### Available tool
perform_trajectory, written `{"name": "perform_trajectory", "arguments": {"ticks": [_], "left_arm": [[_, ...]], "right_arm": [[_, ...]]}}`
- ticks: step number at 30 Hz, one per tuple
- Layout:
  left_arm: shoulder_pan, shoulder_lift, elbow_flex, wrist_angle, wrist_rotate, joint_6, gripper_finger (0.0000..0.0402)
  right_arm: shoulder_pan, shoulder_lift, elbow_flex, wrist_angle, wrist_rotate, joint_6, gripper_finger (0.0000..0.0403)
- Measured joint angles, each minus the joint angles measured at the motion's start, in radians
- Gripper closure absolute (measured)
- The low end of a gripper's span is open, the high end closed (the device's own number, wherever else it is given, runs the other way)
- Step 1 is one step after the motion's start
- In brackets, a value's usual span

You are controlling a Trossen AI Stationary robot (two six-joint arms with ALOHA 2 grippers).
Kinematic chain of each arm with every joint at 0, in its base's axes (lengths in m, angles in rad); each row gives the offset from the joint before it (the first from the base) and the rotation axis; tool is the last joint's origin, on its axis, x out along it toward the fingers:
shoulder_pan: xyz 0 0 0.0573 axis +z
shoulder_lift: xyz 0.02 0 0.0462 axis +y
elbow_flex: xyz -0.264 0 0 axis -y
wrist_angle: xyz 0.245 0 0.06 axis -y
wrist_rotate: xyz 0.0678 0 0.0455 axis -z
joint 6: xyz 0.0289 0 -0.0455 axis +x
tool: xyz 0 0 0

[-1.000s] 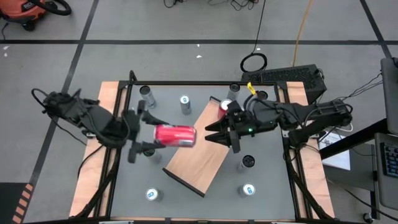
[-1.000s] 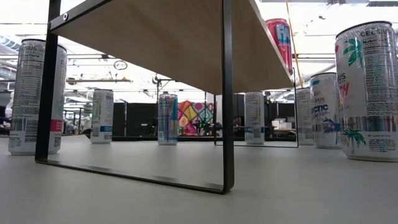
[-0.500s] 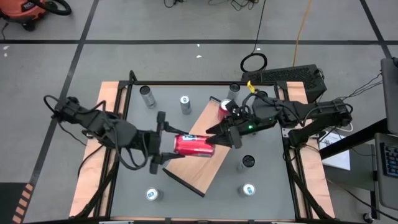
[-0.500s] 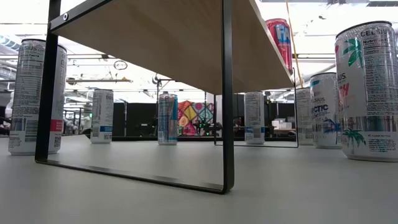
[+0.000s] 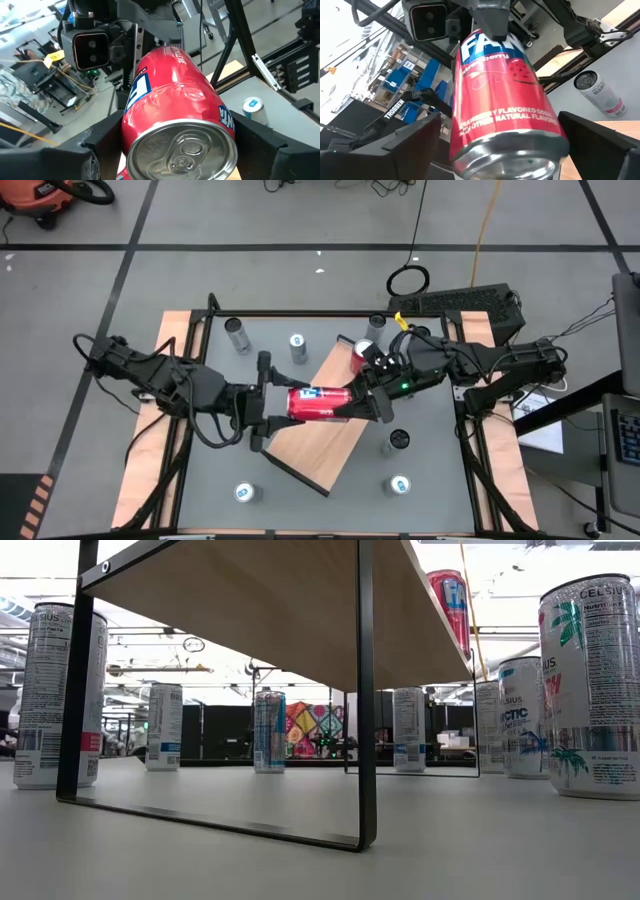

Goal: Place canned beverage on shelf
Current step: Put the red soda can on the shelf aligned with the other red soda cans

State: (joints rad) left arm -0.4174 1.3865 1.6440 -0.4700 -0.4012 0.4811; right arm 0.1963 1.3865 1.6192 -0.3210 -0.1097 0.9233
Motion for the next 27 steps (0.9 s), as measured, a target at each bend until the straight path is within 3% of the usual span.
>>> {"name": "perform_trajectory", "arguments": {"ticks": [13, 23, 27], "left_arm": [[0.032, 0.017, 0.0, 0.0, 0.008, 0.005, 0.0114], [0.037, 0.019, 0.0, 0.0, 0.015, 0.003, 0.0114], [0.036, 0.019, 0.0, 0.0, 0.005, -0.001, 0.0113]], "right_arm": [[-0.001, 0.0, 0.0, -0.004, -0.022, -0.047, 0.0032], [-0.001, 0.0, 0.0, -0.018, -0.023, -0.055, 0.0127], [-0.001, 0.0, 0.0, -0.016, -0.023, -0.067, 0.0143]]}}
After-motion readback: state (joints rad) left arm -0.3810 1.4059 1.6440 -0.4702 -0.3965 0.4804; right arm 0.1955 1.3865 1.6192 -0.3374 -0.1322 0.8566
